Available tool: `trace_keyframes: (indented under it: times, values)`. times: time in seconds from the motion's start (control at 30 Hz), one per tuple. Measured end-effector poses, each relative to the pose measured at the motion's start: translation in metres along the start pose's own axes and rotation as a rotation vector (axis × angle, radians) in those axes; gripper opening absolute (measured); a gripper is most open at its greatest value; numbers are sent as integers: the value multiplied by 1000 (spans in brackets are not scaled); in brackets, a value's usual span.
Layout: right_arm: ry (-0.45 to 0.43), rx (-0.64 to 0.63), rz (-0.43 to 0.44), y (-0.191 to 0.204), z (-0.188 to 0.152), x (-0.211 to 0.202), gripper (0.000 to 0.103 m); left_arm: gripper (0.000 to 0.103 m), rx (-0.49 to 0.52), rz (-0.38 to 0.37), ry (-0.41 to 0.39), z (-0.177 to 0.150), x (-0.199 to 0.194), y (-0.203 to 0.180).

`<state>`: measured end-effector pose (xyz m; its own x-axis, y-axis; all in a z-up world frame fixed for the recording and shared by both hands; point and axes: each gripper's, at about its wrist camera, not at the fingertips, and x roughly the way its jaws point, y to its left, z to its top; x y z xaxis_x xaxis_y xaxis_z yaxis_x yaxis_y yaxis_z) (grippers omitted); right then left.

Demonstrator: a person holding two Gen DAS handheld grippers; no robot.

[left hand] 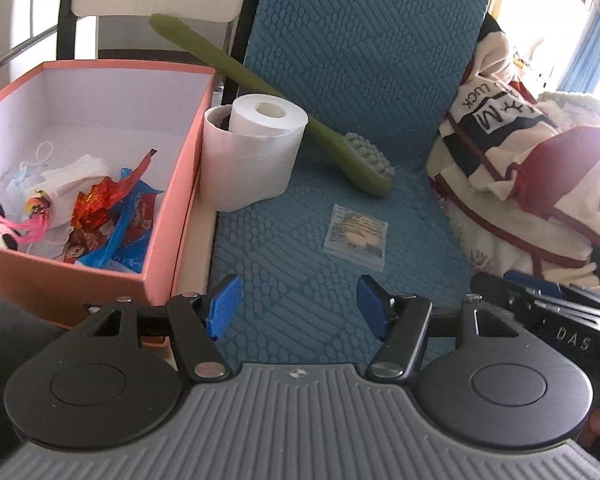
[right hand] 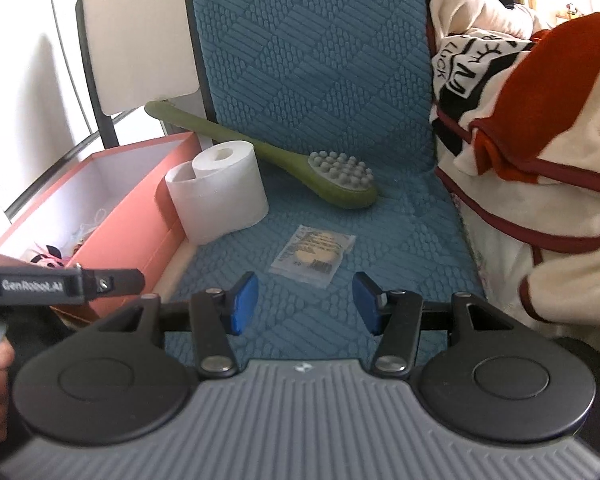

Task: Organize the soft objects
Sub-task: 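Withdraw both open grippers from the box back over the chair seat, then lower the right gripper onto the clear sealed packet and close on it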

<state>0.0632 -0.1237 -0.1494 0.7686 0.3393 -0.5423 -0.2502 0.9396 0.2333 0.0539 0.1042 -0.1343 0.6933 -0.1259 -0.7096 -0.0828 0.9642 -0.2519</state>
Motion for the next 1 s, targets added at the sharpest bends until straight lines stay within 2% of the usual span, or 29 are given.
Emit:
trace_keyframes:
  times: [0.17, 0.33, 0.43, 0.57, 0.77, 0.9, 1.0]
  values:
    - [-13, -39, -9, -1, 5, 23, 55, 69, 13, -20, 9, -7, 23, 2]
    - [-22, -11, 30, -9, 11, 41, 55, 69, 13, 20, 5, -15, 39, -1]
    - [0, 36, 61, -17, 15, 55, 55, 69, -14, 6, -2, -13, 45, -2]
    - [33, 55, 97, -21, 20, 74, 55, 69, -1, 22, -19, -11, 49, -7]
    - [86, 36, 82, -25, 27, 112, 55, 69, -8, 35, -24, 6, 60, -12]
    - [122, -24, 55, -24, 31, 138, 55, 69, 0, 36, -14, 18, 75, -20]
    - [178, 14, 70, -30, 33, 157, 55, 69, 14, 36, 18, 25, 90, -24]
